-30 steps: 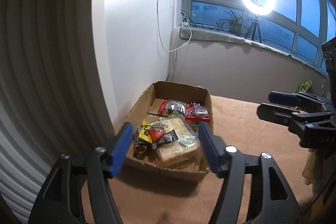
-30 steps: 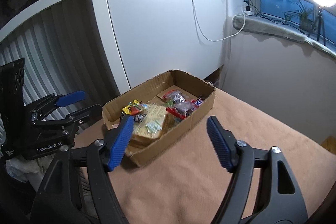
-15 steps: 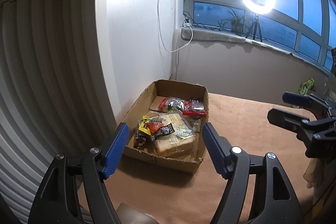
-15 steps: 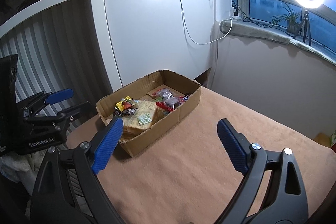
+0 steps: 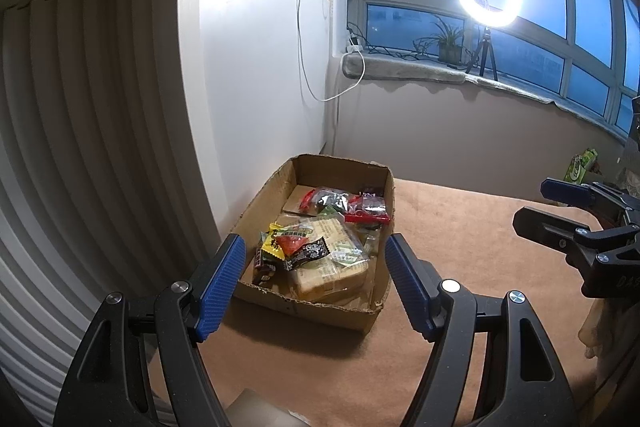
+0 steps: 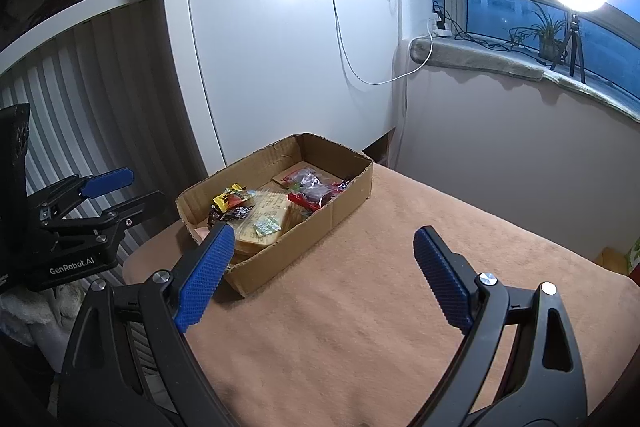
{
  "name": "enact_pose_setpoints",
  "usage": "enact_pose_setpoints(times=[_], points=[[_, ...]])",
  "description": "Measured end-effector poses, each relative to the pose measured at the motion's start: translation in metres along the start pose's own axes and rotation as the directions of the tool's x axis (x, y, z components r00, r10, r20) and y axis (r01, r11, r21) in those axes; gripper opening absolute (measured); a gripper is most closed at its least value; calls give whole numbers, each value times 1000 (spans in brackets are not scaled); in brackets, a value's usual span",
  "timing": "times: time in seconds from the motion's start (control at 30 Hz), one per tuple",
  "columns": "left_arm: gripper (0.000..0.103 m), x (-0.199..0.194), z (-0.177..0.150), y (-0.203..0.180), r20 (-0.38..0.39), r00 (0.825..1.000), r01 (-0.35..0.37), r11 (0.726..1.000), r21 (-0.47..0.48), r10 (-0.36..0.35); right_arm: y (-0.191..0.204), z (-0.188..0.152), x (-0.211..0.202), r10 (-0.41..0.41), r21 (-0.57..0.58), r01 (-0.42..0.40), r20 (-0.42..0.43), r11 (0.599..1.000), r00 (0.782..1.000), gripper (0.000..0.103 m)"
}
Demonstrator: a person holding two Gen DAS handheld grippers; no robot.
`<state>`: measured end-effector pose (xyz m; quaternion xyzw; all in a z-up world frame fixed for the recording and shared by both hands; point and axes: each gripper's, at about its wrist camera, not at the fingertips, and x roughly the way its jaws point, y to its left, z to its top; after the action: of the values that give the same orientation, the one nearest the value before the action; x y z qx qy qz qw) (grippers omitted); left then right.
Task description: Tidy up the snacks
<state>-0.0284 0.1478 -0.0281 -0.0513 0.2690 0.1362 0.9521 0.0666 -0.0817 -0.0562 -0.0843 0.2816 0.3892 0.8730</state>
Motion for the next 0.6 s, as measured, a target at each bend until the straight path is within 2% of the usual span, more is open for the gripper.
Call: enact_pose_setpoints(times=[0.6], points=[[72,-5,3,-3,11,1000,-9,1000,-1,9,-5,3,-6,-7,-6,7,8,1000,1000,93]])
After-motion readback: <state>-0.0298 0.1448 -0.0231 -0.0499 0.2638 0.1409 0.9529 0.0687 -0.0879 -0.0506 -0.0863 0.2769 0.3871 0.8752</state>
